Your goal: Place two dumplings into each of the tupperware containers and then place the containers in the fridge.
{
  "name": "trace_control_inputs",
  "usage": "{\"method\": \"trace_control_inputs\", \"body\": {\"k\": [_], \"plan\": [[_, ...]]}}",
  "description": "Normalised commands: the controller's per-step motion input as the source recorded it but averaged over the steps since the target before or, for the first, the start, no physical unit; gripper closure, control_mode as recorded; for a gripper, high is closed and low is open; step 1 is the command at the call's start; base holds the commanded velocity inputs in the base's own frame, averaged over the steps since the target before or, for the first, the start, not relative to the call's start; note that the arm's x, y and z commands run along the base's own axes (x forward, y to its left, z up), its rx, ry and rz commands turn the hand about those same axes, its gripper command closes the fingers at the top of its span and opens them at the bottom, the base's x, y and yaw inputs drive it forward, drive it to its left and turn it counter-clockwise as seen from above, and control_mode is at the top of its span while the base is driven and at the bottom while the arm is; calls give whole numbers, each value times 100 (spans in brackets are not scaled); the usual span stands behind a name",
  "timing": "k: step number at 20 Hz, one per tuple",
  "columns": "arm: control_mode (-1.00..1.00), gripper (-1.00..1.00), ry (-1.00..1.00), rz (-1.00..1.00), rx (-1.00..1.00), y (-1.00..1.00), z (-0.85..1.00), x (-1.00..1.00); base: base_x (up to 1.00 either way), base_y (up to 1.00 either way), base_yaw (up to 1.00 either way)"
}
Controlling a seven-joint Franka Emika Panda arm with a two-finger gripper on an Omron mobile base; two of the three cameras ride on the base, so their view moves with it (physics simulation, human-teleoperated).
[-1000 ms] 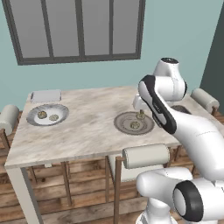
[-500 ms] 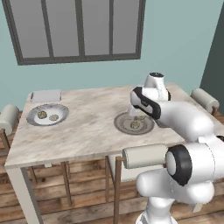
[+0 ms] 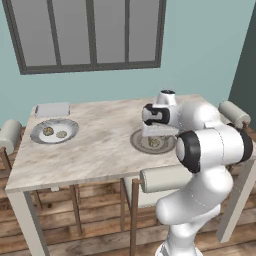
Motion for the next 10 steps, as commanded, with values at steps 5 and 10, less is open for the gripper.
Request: {"method": "trace_control_inputs", "body": {"k": [5,10], "plan": [[-100,-100,4,0,0,-1,-37,33,0,0,0],[-100,-100,9,0,0,-3,-36,23,0,0,0]]}}
